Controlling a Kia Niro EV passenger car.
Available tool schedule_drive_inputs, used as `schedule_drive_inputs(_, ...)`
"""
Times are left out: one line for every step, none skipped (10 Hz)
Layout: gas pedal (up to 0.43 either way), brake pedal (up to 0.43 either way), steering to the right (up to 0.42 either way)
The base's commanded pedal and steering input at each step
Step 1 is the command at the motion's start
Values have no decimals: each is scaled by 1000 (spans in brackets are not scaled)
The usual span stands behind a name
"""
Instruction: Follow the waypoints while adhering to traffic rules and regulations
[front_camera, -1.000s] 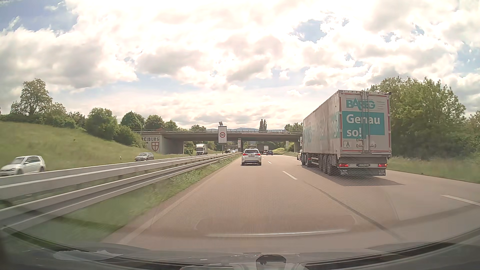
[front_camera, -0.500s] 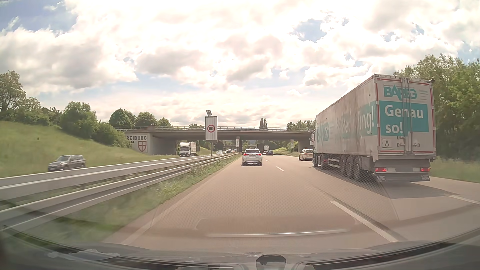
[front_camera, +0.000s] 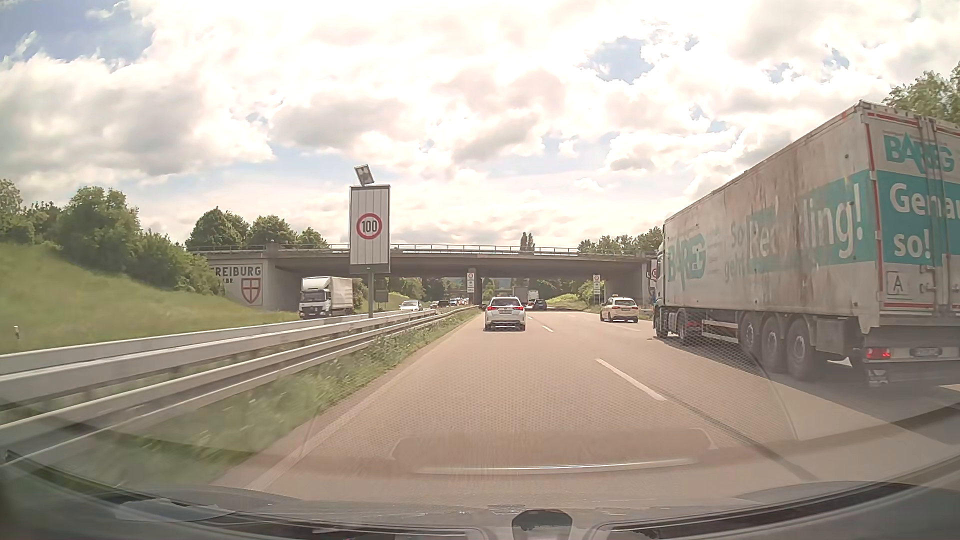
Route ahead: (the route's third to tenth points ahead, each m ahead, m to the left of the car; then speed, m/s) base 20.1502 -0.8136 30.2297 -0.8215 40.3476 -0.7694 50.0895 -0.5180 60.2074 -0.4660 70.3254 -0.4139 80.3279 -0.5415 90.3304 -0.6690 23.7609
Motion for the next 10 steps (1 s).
schedule_drive_inputs(118,0,0)
schedule_drive_inputs(118,0,0)
schedule_drive_inputs(130,0,0)
schedule_drive_inputs(130,0,0)
schedule_drive_inputs(130,0,0)
schedule_drive_inputs(130,0,0)
schedule_drive_inputs(130,0,0)
schedule_drive_inputs(130,0,0)
schedule_drive_inputs(130,0,0)
schedule_drive_inputs(130,0,0)
